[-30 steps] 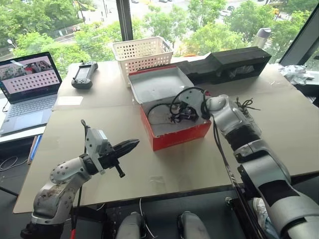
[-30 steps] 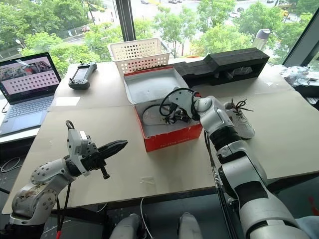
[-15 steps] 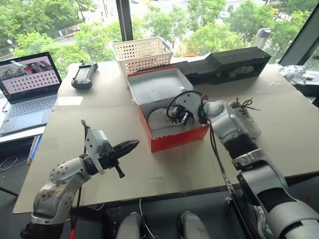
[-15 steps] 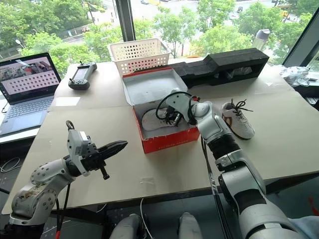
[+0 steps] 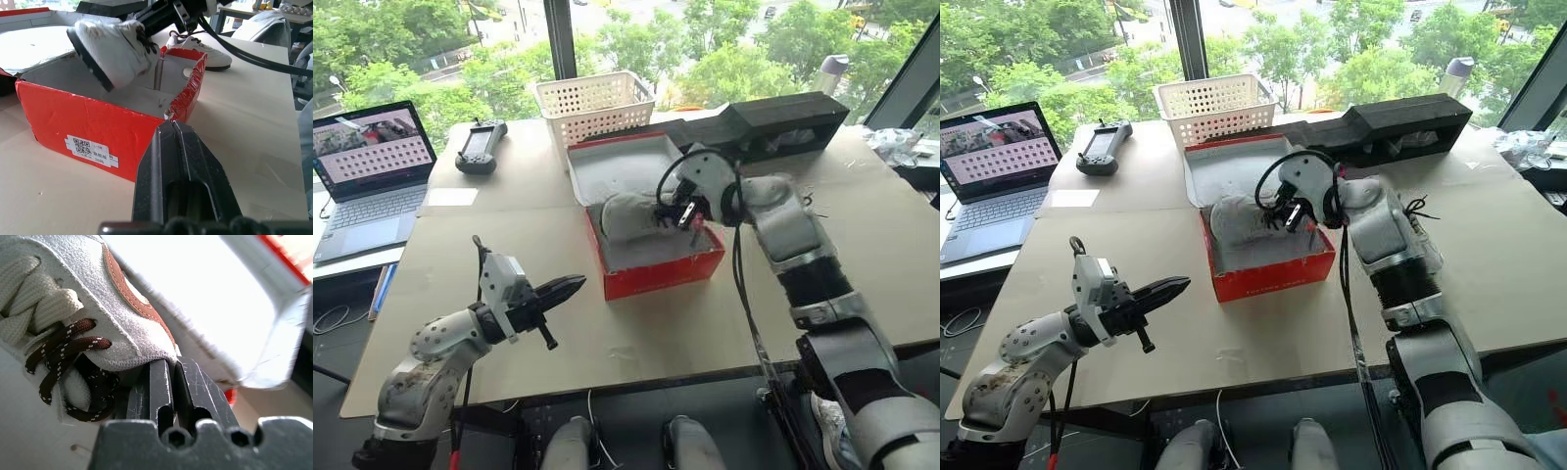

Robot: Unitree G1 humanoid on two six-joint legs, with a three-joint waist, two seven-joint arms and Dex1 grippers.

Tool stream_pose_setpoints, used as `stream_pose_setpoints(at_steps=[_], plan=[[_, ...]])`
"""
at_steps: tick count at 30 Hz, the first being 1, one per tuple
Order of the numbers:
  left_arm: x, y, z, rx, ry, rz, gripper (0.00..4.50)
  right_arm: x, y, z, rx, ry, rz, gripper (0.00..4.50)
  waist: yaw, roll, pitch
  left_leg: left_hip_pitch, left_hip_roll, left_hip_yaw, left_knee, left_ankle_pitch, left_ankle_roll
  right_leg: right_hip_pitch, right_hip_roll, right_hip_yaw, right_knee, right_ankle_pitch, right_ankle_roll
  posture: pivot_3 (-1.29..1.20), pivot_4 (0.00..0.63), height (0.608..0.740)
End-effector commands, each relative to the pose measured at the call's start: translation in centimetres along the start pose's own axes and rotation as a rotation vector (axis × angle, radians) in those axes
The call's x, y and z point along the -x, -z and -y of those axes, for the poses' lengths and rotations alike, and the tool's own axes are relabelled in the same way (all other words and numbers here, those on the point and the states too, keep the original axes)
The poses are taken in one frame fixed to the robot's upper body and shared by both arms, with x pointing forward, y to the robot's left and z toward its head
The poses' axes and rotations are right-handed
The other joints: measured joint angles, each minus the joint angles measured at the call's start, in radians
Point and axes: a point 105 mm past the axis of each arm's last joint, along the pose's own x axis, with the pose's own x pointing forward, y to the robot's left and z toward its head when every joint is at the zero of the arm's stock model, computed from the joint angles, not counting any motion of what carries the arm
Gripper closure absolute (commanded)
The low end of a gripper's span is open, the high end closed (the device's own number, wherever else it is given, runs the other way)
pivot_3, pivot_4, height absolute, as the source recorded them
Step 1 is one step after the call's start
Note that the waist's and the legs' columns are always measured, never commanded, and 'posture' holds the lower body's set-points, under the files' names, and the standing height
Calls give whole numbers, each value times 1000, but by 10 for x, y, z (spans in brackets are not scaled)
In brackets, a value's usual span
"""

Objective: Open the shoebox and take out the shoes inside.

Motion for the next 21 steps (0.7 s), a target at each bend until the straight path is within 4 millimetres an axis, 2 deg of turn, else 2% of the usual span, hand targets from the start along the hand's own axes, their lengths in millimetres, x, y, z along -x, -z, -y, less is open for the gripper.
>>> stream_pose_setpoints(at_steps=[1,6,9,12,14,17,21], plan=[[-2,-8,1,-37,14,21,4500,15,-24,16,-35,45,81,4276,0,0,0,0,0,0,0,0,0,0,0,0,0,0,0,0,150,733],[-3,-7,0,-37,18,17,4500,34,-33,46,-210,135,120,4276,1,0,0,-1,0,0,0,0,0,-1,0,0,0,0,0,0,150,733],[-5,-5,0,-37,25,14,4500,67,-12,101,-433,356,87,4276,2,0,0,-1,0,0,0,0,0,-1,0,0,0,0,0,0,150,733],[-7,-5,1,-36,29,16,4500,87,8,126,-543,474,49,4276,23,0,0,-2,-1,-1,0,0,0,-1,-1,-2,-1,0,-1,0,150,733],[-8,-5,1,-35,33,16,4500,105,23,142,-636,556,29,4276,24,0,0,-2,-1,-1,-1,-1,0,-1,-2,-2,-3,-4,-7,0,150,733],[-8,-4,2,-32,36,17,4500,121,38,153,-719,622,-2,4276,19,0,0,-2,-1,0,-2,-1,1,-1,-2,-1,-3,-4,-7,0,150,733],[-10,-1,4,-25,46,13,4500,141,79,155,-813,682,-158,4276,12,2,1,-2,-1,1,-2,-1,1,-1,-1,0,-2,-2,-4,0,150,733]])
